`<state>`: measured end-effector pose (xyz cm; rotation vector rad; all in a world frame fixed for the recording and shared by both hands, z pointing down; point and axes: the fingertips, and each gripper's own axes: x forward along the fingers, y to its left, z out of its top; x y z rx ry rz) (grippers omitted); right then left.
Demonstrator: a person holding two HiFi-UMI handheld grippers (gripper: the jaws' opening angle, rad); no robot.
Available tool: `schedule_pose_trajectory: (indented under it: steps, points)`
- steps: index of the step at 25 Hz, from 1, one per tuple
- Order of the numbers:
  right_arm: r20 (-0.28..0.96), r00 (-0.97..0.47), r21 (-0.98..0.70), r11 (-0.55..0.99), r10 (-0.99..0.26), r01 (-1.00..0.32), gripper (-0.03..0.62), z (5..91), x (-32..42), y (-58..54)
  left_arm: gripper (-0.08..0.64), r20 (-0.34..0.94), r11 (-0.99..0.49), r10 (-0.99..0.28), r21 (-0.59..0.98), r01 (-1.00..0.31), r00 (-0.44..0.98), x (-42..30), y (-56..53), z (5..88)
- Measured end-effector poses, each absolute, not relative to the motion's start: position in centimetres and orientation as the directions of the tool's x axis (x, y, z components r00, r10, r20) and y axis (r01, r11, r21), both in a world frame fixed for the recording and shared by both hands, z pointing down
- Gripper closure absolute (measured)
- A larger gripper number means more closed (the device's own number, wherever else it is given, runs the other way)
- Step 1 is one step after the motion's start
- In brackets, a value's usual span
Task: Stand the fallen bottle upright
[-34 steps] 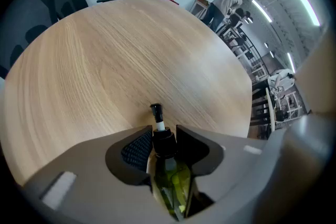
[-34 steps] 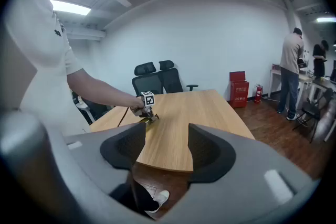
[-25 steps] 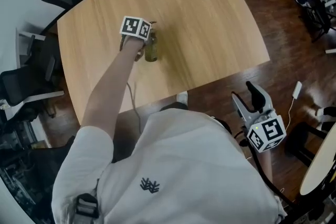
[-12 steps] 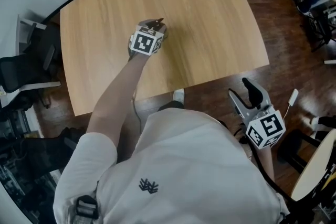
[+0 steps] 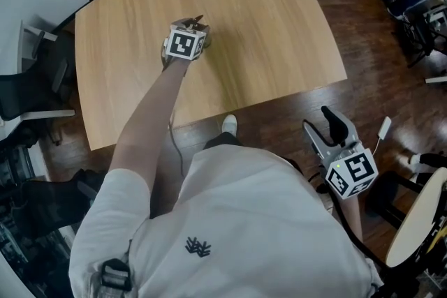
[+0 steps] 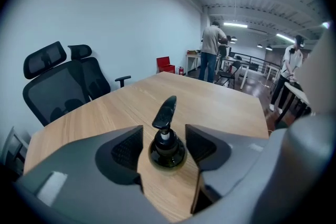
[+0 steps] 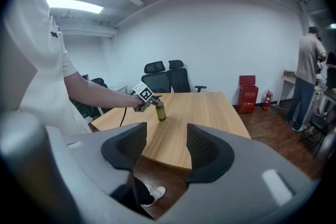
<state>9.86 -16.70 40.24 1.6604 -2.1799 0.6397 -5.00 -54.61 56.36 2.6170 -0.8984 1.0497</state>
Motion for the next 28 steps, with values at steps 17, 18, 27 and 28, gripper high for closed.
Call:
schedule_pose_trajectory:
  steps: [17,18,27,28]
  points:
    - [0.471,-0.526,-0.119,0.54,-0.708,-0.833,0.341,42.3,11.0,-5.4,0.245,0.448,-0.65,-0.655,0.077,-0.756,0.608,-15.2,-23.7,47.2]
    - [0.471,-0.542,-0.124,0.557,-0.696,-0.822,0.341,42.4,10.5,-4.9,0.247,0.454,-0.649,-0.642,0.107,-0.753,0.618,-15.7,-20.6,47.0]
    - [0.373,-0.66,-0.115,0.674,-0.652,-0.73,0.337,39.8,4.7,-2.1,0.264,0.39,-0.661,-0.647,0.14,-0.737,0.655,-18.2,-2.6,42.2]
    - [0.366,-0.665,-0.107,0.68,-0.651,-0.725,0.337,39.4,4.1,-1.5,0.264,0.363,-0.67,-0.648,0.147,-0.728,0.67,-18.0,-1.3,41.3]
